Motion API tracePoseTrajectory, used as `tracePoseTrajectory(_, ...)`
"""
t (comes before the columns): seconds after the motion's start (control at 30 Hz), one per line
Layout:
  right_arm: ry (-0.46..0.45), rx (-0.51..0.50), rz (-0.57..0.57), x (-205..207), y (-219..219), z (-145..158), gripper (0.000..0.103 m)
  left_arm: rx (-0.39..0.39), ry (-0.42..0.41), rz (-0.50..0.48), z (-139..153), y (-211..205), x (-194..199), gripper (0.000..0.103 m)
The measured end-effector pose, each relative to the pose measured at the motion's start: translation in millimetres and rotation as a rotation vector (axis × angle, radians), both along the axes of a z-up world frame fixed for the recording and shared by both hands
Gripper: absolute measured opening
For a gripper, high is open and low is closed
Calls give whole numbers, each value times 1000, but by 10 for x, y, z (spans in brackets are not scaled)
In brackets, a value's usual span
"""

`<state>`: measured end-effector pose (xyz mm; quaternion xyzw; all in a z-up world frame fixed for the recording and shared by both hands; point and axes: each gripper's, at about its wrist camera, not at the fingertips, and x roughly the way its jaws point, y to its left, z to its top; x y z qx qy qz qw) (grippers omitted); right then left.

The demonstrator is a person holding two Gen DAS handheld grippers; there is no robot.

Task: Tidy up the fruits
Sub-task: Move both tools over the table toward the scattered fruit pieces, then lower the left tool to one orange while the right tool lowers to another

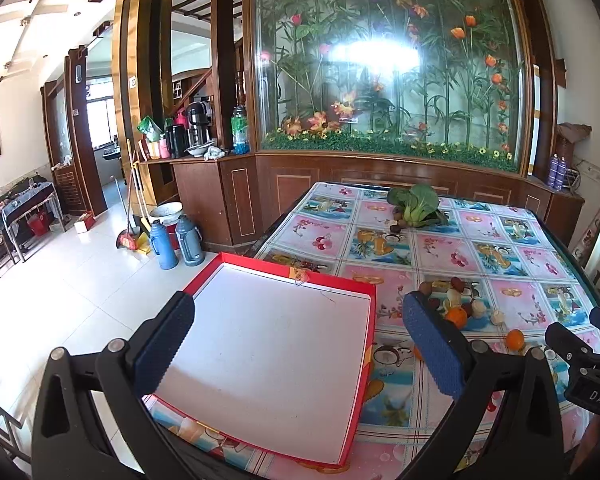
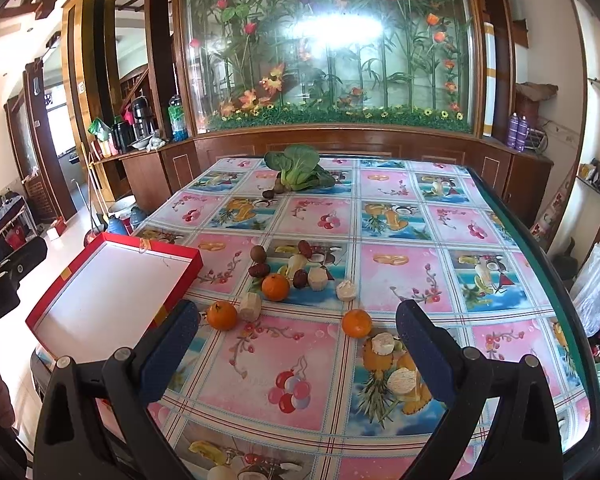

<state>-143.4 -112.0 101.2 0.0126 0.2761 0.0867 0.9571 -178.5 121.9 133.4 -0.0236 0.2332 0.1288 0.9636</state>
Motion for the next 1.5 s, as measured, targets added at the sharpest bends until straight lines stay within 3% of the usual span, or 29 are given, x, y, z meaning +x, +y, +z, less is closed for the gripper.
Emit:
tracePoseTrajectory(0.67,31,24,-28,85,-302,-96,99,49,45,-48,-128,-263,142,103)
tracePoseTrajectory(0.83,56,-4,-77,48,-656,-253,99,67,71,-75,-186,-396,228,103)
tracePoseTrajectory(0.97,98,55,-116,94,-981,-391,95,92,129,-153,-345,-611,307,103)
tracePoseTrajectory(1.17,153,79,-59,277,-1051,-505,91,141,243,-291,-604,-974,463,103)
tracePoseTrajectory(1.27,166,67,18,448,-903,-517,90,189,267,-305,-685,-1017,525,103)
tracePoseTrajectory(1.4,220,11,104,731,-659,-629,76,210,299,-302,-706,-953,742,103)
tracePoseTrajectory(1.5,263,3,129,905,-580,-722,71,187,339,-325,-721,-895,931,103)
